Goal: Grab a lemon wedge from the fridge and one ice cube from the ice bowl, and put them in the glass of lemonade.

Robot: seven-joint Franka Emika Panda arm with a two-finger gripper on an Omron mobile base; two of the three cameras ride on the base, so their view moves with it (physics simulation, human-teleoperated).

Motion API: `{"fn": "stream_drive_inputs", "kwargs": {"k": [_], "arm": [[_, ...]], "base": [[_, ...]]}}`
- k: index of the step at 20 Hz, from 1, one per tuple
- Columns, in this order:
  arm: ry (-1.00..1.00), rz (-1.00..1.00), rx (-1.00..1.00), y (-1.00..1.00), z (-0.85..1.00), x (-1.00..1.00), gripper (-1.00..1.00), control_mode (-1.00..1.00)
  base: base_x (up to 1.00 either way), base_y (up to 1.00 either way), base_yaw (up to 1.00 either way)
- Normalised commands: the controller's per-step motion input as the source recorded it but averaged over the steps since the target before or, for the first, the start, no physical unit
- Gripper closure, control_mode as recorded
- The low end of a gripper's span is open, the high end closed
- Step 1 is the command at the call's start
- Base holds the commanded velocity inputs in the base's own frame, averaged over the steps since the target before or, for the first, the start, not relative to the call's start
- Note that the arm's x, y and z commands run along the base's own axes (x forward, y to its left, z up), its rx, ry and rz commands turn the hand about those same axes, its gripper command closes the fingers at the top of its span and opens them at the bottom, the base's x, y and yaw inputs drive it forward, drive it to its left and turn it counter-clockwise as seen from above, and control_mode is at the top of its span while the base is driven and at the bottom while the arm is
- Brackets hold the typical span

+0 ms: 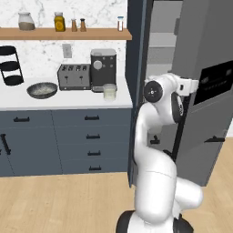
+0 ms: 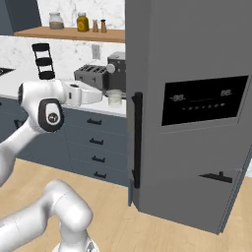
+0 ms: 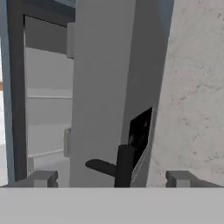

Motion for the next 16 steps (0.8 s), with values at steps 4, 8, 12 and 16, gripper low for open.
{"fn": "stream_drive_inputs", "kwargs": {"k": [4, 8, 12, 16], "arm": [[0.10, -0.45, -0.12, 0.74, 0.02, 0.31, -1.00, -1.00], [0.21, -0.36, -0.09, 0.04, -0.03, 0.75, -1.00, -1.00], [0.25, -0.27, -0.02, -0.22, -0.10, 0.62, -1.00, -1.00], [0.10, -0.20, 0.00, -0.51, -0.17, 0.11, -1.00, -1.00]], "base": [[0.00, 0.00, 0.00], [0.00, 0.00, 0.00], [0.00, 0.00, 0.00], [0.00, 0.00, 0.00]]}}
